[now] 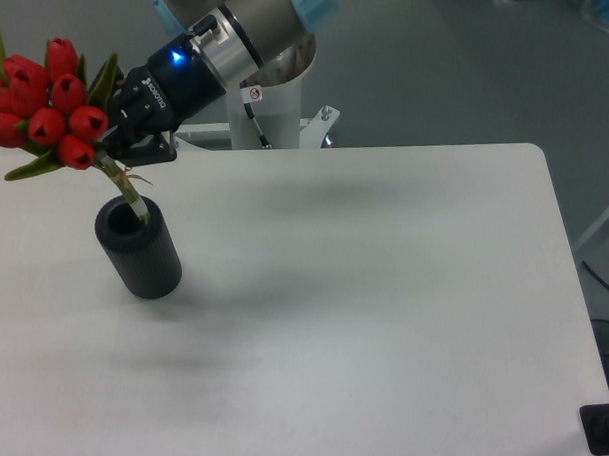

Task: Insert the flowers into the vase
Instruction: 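Raise the tulips over the vase and lower the stems into its opening, then lower the tulips deeper into the vase and open the gripper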

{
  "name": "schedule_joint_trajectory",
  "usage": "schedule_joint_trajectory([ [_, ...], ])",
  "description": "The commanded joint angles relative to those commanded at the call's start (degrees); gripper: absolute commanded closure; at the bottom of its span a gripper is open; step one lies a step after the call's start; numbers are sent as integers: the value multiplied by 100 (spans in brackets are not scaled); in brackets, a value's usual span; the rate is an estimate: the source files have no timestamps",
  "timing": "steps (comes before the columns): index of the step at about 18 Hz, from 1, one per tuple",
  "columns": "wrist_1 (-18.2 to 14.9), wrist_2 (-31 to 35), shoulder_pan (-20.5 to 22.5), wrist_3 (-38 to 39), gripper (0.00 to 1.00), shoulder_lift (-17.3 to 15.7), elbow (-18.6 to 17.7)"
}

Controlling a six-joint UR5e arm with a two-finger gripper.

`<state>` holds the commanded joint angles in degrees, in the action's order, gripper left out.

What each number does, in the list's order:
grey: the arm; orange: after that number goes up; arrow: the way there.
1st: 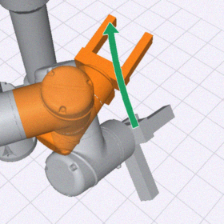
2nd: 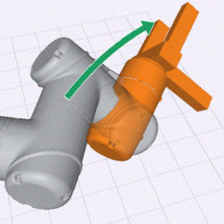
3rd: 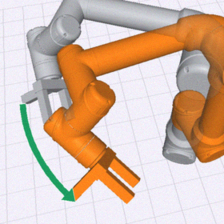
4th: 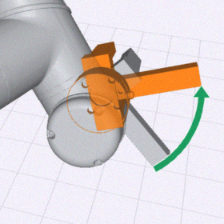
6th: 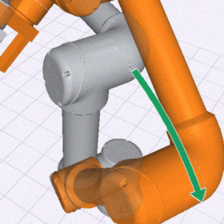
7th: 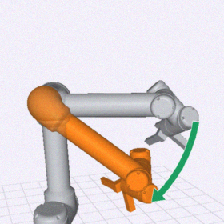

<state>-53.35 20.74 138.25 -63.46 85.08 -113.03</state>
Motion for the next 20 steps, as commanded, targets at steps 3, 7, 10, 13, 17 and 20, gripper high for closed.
schedule_joint_trajectory([
  [3,9,0,-70,0,100,44,-35],
  [7,236,0,-132,0,100,228,-35],
  [10,325,0,-184,-9,100,351,-35],
  [13,325,0,-281,-96,100,439,-44],
  [17,325,0,-281,-482,100,597,-219],
  [20,325,0,-229,-1132,99,642,-570],
])
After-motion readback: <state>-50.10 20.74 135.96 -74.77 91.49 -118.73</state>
